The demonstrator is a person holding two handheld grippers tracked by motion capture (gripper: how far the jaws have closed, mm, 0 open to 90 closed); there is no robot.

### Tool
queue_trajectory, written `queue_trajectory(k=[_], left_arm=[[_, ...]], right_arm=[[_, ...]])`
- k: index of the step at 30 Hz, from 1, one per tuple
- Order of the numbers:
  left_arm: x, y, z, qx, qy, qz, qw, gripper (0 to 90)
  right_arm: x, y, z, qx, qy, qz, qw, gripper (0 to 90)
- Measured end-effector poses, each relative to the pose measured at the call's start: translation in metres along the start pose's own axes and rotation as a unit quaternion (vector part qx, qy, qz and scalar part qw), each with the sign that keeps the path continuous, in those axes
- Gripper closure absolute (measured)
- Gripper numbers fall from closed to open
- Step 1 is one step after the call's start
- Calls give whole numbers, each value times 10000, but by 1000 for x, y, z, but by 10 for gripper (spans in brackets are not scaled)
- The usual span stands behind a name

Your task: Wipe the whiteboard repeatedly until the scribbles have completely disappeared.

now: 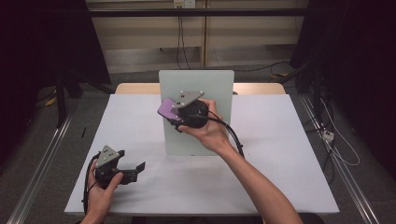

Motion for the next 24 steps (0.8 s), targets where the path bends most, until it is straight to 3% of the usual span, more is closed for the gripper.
queue_trajectory(k=[7, 12, 24], left_arm=[[0, 0, 1, 9, -21, -2, 10000, 60], [0, -1, 0, 5, -12, -12, 10000, 60], [0, 1, 0, -2, 26, 28, 10000, 60]], right_arm=[[5, -1, -1, -10, 17, -52, 10000, 419], [10, -16, -17, -188, 200, -333, 9991, 419], [24, -50, -51, -581, 419, -551, 9959, 419]])
Point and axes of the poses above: each handheld gripper's, and its own axes: y roughly forward along the jaws, x roughly out of its top, z roughly to its left, the point moved 4 cm from there along y, roughly forward along the jaws, and after that the axes turned 9 degrees about z, right-handed, at the moved point
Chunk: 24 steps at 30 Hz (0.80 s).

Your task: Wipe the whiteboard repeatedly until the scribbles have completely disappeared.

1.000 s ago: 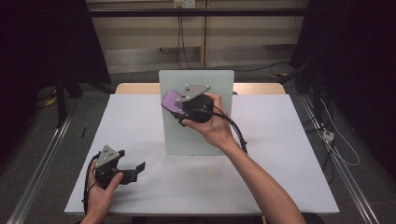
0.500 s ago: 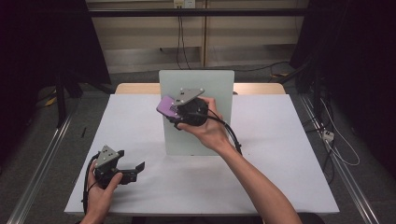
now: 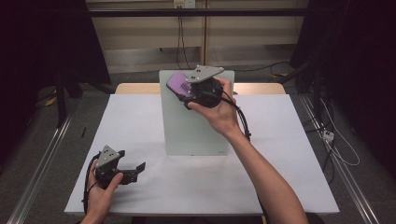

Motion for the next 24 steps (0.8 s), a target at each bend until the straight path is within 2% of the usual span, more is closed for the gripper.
queue_trajectory(k=[2, 5, 8, 17, 24], left_arm=[[0, 0, 0, 15, 3, -4, 10000, 60], [0, 0, 1, 10, 1, 0, 10000, 60], [0, 0, 0, 4, -7, -5, 10000, 60], [0, 0, 0, 6, -3, 9, 10000, 60], [0, 0, 0, 13, -4, -4, 10000, 60]], right_arm=[[1, -3, -3, -30, 41, -39, 10000, 419], [-2, 0, 1, -30, 9, 14, 10000, 419], [-9, 9, 11, 76, -94, 101, 9999, 419], [-24, 24, 32, 363, -166, 239, 9989, 419], [-41, 43, 57, 685, -320, 483, 9960, 419]])
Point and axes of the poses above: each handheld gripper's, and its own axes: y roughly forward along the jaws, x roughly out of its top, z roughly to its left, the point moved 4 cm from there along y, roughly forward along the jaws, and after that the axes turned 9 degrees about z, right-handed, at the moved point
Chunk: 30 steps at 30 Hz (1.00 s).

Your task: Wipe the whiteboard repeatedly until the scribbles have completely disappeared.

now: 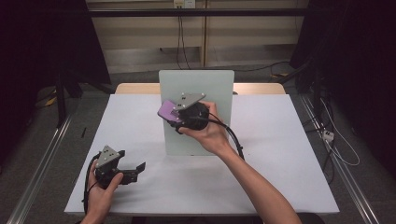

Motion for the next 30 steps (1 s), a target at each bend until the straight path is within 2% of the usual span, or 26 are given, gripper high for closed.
queue_trajectory(k=[7, 16, 25, 30], left_arm=[[0, 1, 0, -7, 19, 21, 10000, 60], [-1, 1, 0, -7, -30, 12, 10000, 60], [-3, 1, 3, -28, -99, 22, 9999, 60], [-2, 1, 4, -27, -85, 11, 10000, 60]], right_arm=[[-11, 11, 12, 163, -49, 121, 9998, 419], [-21, 2, 4, 267, 175, -59, 9995, 419], [-34, -10, -1, 489, 336, -116, 9982, 418], [-40, -16, -1, 530, 392, -150, 9977, 419]])
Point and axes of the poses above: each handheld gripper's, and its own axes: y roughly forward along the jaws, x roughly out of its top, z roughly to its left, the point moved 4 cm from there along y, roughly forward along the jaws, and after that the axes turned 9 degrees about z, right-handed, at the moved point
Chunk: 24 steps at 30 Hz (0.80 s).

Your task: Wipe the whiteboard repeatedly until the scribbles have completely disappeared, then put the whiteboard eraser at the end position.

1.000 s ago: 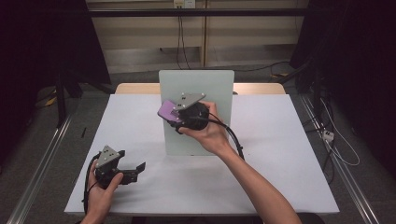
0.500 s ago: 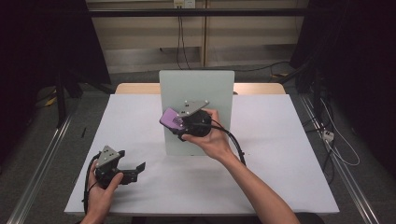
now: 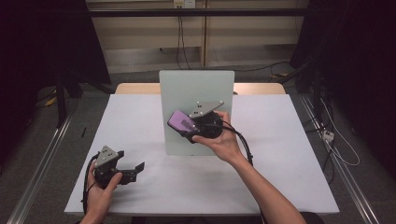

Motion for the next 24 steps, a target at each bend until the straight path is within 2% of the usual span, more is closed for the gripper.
queue_trajectory(k=[11, 20, 24], left_arm=[[1, 1, -4, 16, 58, 33, 10000, 60], [-1, 2, 0, 13, -20, 43, 10000, 60], [0, 0, -1, -4, 18, 27, 10000, 60]], right_arm=[[-20, -15, -2, 45, 206, -78, 9997, 418], [-28, -24, -7, 158, 352, -26, 9993, 419], [-33, -24, -4, 225, 350, 45, 9991, 419]])
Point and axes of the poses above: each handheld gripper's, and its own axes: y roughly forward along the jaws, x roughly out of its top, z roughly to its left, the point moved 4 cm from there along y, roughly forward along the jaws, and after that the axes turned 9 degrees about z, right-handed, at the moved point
